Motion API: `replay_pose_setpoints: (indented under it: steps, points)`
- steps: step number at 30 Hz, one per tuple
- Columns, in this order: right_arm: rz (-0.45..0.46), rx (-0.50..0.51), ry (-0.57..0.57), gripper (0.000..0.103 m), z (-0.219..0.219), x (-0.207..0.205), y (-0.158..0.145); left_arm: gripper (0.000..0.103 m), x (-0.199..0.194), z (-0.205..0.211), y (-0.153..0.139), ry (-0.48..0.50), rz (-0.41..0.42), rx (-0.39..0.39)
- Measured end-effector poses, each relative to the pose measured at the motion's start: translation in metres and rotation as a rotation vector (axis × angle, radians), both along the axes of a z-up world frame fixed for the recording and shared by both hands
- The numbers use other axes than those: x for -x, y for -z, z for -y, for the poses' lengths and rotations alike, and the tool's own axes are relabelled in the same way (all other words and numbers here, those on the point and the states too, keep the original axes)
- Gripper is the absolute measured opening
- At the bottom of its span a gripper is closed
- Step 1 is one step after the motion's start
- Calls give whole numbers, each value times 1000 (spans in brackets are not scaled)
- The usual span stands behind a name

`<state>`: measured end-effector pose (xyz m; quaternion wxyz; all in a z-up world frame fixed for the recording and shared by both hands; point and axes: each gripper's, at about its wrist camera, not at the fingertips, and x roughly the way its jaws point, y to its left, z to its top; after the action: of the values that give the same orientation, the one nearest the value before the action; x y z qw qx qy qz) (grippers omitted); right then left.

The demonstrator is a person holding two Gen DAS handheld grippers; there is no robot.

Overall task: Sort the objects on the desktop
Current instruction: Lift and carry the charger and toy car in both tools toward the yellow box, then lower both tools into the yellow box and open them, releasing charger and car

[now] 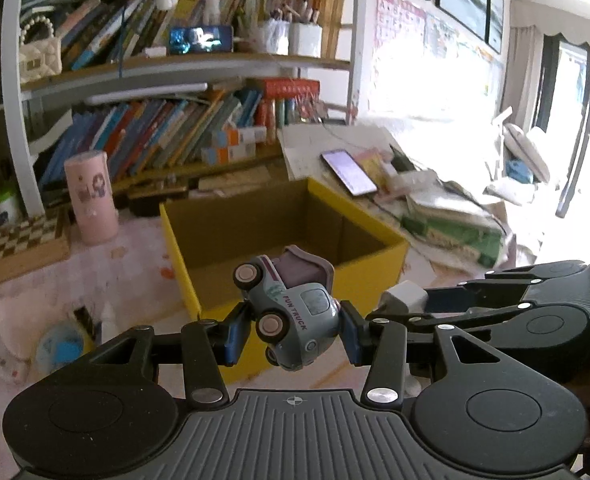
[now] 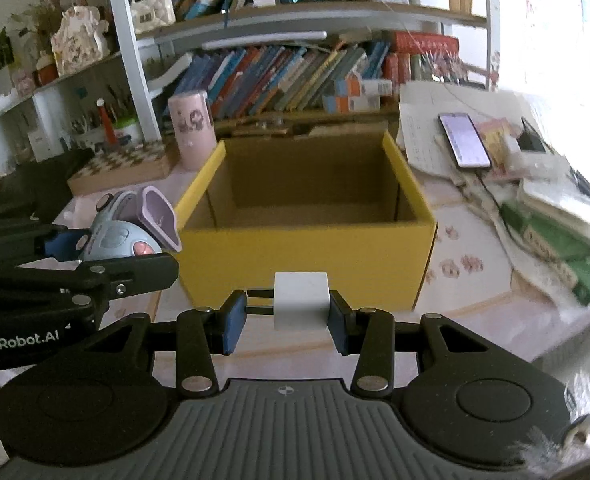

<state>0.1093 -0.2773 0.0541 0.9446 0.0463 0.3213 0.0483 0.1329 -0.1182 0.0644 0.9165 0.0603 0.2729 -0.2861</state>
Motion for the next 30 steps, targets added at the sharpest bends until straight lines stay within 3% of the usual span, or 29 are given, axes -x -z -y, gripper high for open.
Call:
replay_pose_setpoints:
  steps: [14,30]
  points:
    - [83,95,-104,40,39,-75,-21,46,-61,32,-13,-64,-1,19]
    - [16,333,-371,40,53,-164,8,46,-136,65,14,-143,-69,-75]
